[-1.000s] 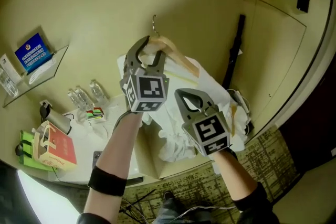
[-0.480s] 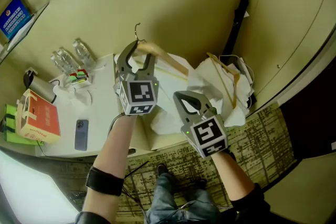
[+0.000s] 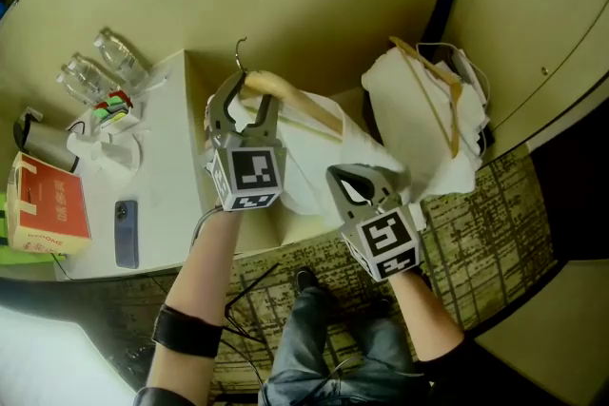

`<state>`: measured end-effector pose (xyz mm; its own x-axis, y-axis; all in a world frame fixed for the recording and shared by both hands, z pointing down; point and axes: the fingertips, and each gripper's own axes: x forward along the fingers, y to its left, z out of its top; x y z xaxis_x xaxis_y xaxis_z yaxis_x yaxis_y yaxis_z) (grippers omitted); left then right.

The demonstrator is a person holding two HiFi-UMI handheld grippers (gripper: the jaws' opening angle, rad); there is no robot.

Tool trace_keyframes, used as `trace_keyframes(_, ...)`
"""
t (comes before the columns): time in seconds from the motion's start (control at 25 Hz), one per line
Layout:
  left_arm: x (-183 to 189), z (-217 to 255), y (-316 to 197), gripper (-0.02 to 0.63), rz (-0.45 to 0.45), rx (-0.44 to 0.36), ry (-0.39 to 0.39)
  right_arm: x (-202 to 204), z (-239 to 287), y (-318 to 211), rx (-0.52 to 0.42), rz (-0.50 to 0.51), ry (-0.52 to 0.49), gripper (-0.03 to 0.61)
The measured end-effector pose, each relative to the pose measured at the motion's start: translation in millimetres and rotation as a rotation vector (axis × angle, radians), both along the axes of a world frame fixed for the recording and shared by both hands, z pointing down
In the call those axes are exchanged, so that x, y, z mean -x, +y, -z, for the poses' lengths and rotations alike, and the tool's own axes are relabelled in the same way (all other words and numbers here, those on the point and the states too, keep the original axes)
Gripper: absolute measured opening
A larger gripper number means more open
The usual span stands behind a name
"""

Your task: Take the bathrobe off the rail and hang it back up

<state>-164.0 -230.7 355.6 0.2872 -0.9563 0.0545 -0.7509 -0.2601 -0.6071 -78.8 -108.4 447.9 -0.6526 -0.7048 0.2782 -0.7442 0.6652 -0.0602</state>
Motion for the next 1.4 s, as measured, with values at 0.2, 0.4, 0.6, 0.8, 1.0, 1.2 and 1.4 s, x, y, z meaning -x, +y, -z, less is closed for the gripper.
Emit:
trace_keyframes(0.2,-8,-93,-10,0.199,-0.025,0.072,-0.084,3,-82,-15,0.078,-0.009,-0.003,0.026)
trace_keyframes(0.4,-20,-180,-28,0.199,-0.044,0.142,-0.127,0,-162,-27,0.151,-0.031,-0.003,0.025)
trace_keyframes(0.6,-61,-247,-52,0.199,-0.146,0.182,-0.242,-19,-225,-38,0.216,-0.093,-0.015,0.025)
trace_keyframes(0.8,-118,-294,-86,0.199,-0.230,0.229,-0.285,-52,-265,-55,0.247,-0.163,-0.036,0.025)
trace_keyframes(1.0,-166,-337,-102,0.199,-0.275,0.296,-0.285,-81,-290,-60,0.250,-0.234,-0.080,0.026)
trace_keyframes(1.2,-207,-391,-112,0.199,-0.328,0.357,-0.349,-99,-320,-58,0.259,-0.251,-0.101,0.026)
trace_keyframes(1.4,-227,-442,-111,0.201,-0.349,0.418,-0.378,-110,-349,-45,0.283,-0.268,-0.116,0.026)
